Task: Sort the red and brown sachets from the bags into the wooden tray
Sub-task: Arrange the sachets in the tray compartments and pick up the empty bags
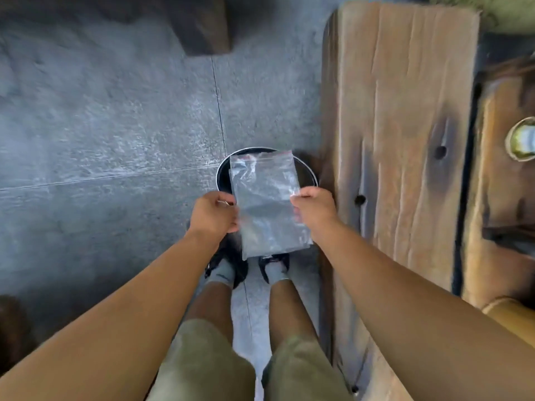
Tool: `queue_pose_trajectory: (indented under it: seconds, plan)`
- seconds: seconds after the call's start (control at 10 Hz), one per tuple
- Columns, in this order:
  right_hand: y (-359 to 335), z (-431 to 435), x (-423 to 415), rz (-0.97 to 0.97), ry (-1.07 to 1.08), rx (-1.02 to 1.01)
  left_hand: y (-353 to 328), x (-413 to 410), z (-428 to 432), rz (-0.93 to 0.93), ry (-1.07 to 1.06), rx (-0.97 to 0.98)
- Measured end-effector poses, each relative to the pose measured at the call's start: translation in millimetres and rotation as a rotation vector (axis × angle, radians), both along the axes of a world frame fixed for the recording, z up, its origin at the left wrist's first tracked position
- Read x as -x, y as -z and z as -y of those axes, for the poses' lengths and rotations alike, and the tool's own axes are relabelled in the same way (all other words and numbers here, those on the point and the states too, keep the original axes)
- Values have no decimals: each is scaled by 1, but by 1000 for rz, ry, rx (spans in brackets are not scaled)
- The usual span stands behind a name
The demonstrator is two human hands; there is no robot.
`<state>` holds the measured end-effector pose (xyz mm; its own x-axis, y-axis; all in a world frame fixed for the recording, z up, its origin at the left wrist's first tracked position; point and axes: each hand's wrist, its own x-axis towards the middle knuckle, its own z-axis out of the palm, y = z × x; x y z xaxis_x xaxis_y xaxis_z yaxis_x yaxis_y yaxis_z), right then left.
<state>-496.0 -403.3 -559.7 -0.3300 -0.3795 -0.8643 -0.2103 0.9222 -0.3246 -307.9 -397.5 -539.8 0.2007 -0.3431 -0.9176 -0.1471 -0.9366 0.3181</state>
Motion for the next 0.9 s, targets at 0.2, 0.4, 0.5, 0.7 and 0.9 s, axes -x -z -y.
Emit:
queue_pose_trajectory:
  seconds: [0.2,0.4,0.5,0.7,0.9]
  plan:
    - [92,-14,3,-4,-22,-87,94,15,-7,110,88,-39]
    - [124,-18,4,26,59,-132,126,18,-10,190,154,71]
    - [120,-16,4,40,57,-112,122,18,-7,151,166,76]
    - [78,-9,7,146,60,-229,93,11,-2,103,164,14]
    - [-28,4,3,145,-113,-266,1,-16,2,77,258,-56]
